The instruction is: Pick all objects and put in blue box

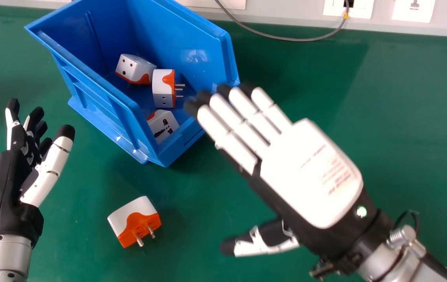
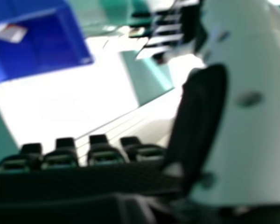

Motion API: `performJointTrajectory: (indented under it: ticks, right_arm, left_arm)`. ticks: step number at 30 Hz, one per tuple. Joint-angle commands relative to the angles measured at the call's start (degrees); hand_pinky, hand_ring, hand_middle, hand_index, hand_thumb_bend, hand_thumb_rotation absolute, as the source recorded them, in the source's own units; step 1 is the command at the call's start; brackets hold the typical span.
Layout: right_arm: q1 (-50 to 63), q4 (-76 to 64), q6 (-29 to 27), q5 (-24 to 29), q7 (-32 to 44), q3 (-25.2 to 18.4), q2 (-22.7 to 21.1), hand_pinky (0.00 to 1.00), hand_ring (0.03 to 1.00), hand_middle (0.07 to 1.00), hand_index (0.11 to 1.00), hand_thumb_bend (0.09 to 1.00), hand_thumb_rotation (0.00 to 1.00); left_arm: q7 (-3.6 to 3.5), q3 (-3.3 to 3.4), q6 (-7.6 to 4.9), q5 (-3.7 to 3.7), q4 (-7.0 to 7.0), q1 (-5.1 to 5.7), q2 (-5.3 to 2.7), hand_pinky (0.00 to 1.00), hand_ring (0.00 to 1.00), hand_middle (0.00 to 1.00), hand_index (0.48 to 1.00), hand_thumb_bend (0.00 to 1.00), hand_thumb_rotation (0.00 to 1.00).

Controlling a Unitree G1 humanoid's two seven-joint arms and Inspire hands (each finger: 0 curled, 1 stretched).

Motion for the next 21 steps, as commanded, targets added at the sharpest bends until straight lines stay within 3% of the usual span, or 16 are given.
performJointTrajectory:
  ticks: [1, 3, 7, 12, 17, 21]
  right_arm:
    - [0.2, -0.3, -3.7, 0.6, -0.2, -1.2, -1.7, 1.00, 1.000, 1.000, 1.000, 0.615, 0.36]
    - [0.3, 0.0, -6.4, 1.5, 0.9, -1.3, -2.8, 1.00, 1.000, 1.000, 1.000, 0.596, 0.37]
    - [0.2, 1.6, -11.0, 2.4, 1.4, -1.5, -3.4, 1.00, 1.000, 1.000, 1.000, 0.528, 0.40]
    - [-2.5, 4.9, -15.0, 4.7, 4.1, -0.6, -2.4, 1.00, 1.000, 1.000, 1.000, 0.478, 0.40]
    - [-6.4, 9.0, -17.6, 6.3, 6.6, 1.3, 0.4, 1.00, 1.000, 1.000, 0.997, 0.447, 0.38]
    - [-11.7, 13.5, -19.0, 5.1, 8.2, 3.5, 3.3, 0.98, 0.994, 0.986, 0.977, 0.394, 0.28]
  left_arm:
    - [0.07, 0.67, -1.82, 0.29, -0.49, -0.02, 0.93, 0.96, 0.99, 0.99, 0.979, 0.41, 0.58]
    - [0.00, 0.77, -2.38, 0.47, 0.38, -0.35, 1.09, 0.96, 0.99, 0.99, 0.982, 0.41, 0.60]
    - [-0.04, 0.79, -2.46, 0.25, 0.62, -0.51, 1.18, 0.97, 0.99, 0.99, 0.989, 0.41, 0.64]
    - [-0.24, 0.69, -2.71, 0.15, 0.29, -0.33, 1.14, 0.97, 0.99, 0.99, 0.993, 0.41, 0.65]
    - [-0.43, 0.49, -2.10, -0.01, -0.65, 0.01, 1.05, 0.97, 0.99, 0.99, 0.995, 0.42, 0.66]
    - [-0.74, 0.56, -1.79, -0.35, -1.09, 0.18, 0.98, 0.97, 0.99, 0.99, 0.995, 0.41, 0.65]
